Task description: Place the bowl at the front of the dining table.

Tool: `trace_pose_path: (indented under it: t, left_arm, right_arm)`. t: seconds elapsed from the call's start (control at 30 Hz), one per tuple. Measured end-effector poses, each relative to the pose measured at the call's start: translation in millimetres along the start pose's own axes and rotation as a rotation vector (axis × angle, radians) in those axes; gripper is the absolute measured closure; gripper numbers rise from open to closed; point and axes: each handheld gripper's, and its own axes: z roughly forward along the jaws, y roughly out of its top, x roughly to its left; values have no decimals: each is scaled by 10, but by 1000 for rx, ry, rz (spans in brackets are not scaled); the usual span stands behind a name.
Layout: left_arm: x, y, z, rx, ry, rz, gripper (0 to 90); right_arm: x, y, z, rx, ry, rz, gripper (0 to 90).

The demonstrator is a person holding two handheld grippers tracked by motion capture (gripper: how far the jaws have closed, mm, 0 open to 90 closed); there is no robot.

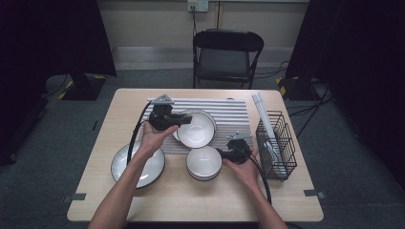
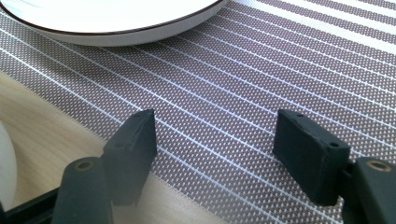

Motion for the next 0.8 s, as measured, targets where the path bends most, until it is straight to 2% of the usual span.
trace_pose_path:
  t: [0.23, 0.37, 0.47, 0.53, 0.8]
  left_arm:
    - [119, 36, 42, -11, 15, -40, 790]
    - [174, 67, 91, -16, 29, -41, 790]
    - [208, 103, 114, -12, 40, -41, 788]
    - [250, 106, 127, -6, 36, -57, 790]
    - [337, 98, 246, 12, 76, -87, 790]
  right_arm:
    - [0, 0, -1, 0, 1, -1, 297]
    - [-1, 0, -1, 0, 1, -1, 297]
    - [-1, 0, -1, 0, 1, -1, 297]
    - [0, 0, -1, 0, 1, -1, 297]
    - [-1, 0, -1, 0, 1, -1, 297]
